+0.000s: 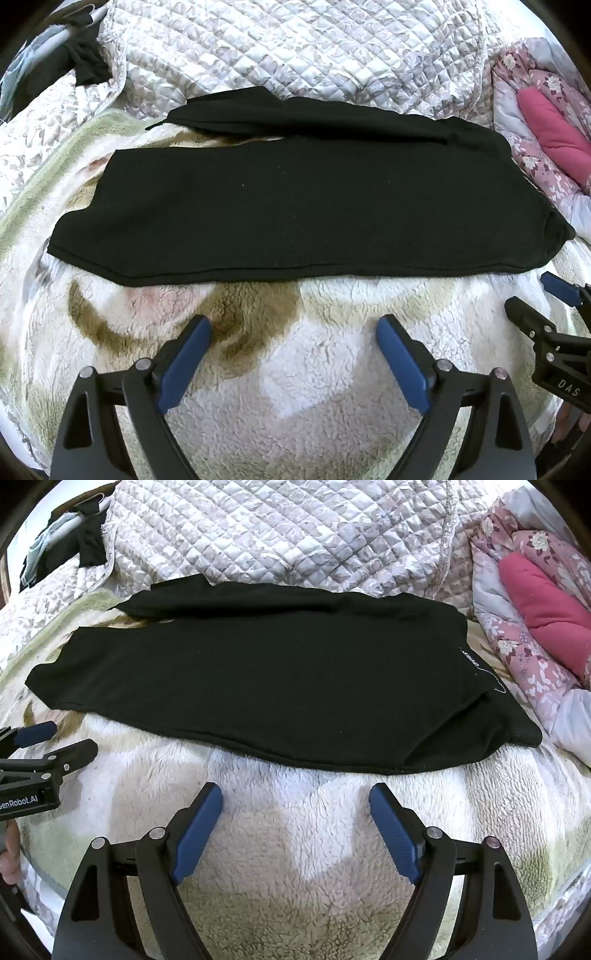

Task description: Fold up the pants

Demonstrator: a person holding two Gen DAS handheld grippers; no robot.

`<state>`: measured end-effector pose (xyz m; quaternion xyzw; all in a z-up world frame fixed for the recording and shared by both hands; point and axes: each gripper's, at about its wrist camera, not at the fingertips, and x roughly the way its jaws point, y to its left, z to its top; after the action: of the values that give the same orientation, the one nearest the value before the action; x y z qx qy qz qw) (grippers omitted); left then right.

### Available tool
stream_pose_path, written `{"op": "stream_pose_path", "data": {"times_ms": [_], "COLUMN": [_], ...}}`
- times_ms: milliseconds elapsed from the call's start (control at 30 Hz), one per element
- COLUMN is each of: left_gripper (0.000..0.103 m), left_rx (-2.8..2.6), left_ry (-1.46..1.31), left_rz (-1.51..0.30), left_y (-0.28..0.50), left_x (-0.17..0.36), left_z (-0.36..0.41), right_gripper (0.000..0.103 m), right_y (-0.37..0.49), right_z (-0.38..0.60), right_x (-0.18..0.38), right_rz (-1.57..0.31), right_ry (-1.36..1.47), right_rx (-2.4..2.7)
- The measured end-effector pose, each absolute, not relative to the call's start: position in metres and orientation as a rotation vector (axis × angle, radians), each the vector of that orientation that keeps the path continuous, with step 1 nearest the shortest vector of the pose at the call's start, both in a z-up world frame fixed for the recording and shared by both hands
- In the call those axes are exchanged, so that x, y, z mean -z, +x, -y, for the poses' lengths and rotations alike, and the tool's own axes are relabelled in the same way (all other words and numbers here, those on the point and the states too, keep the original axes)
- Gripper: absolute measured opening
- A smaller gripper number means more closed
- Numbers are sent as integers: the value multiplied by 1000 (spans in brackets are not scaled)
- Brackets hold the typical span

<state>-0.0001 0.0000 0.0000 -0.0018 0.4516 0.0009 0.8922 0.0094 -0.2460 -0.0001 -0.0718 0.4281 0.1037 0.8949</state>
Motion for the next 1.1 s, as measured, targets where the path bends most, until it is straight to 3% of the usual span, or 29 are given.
{"op": "stream_pose_path", "data": {"times_ms": [1100], "left_gripper": [93], "left_rx": [-1], "left_ry": [0], "left_rz": [-942], "left_y": [-1], "left_x": [1], "left_z": [3], "right_gripper": [82], "right_y": [11], "right_z": [247], "right_x": [1], "right_rz": [-891], "right_ry": [-148], "right_rx": [-216]}}
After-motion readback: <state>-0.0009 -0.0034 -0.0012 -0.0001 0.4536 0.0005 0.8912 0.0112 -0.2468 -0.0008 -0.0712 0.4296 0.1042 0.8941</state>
